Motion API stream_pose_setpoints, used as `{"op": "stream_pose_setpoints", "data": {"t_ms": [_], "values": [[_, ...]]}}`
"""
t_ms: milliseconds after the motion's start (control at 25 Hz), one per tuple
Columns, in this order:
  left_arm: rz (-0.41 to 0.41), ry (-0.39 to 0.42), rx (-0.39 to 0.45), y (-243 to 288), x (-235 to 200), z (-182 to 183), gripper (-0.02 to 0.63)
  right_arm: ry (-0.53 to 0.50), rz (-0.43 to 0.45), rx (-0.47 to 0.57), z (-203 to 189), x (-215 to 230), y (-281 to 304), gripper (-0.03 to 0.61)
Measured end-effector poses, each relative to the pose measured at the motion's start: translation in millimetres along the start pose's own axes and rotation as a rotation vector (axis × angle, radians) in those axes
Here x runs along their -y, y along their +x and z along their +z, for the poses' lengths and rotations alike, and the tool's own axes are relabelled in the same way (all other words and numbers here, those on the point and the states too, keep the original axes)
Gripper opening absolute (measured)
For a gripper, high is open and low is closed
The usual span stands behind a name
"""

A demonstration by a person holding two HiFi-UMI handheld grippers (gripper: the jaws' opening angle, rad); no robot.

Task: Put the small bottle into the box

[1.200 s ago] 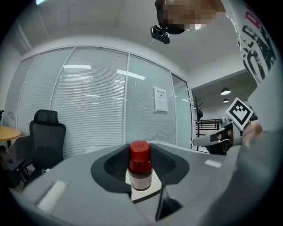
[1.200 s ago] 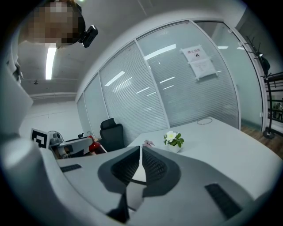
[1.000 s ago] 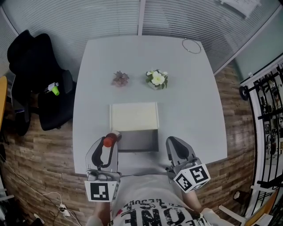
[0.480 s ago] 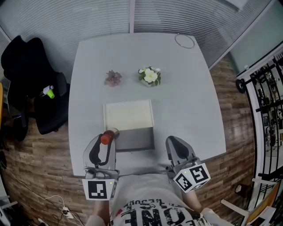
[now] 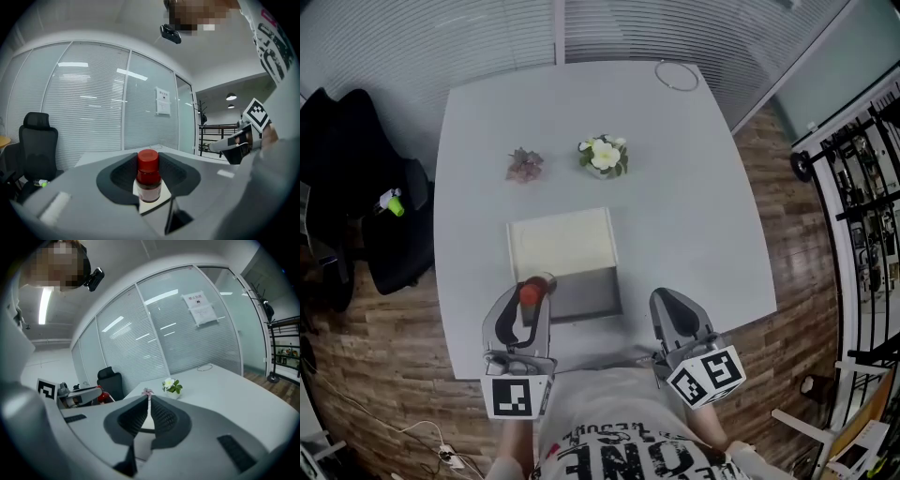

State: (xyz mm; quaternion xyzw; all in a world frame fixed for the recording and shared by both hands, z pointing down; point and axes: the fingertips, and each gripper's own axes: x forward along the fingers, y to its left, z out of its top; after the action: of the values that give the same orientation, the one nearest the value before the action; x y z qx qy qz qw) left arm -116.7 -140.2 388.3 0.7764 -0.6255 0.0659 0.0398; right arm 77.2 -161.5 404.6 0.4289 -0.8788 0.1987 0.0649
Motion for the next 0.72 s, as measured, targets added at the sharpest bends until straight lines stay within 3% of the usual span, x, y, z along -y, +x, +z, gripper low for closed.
{"op": "stream_pose_setpoints", "data": {"t_ms": [480, 720], "values": [[-0.062, -0.039, -0.086, 11, 13, -31, 0.143, 0.003, -0.030, -0.008, -2, 0, 3, 0.026], [-0.075, -0.012, -0.047, 15, 14, -35, 0.143, 0.006, -0.047, -0.014, -4, 1, 0, 0.026]]}}
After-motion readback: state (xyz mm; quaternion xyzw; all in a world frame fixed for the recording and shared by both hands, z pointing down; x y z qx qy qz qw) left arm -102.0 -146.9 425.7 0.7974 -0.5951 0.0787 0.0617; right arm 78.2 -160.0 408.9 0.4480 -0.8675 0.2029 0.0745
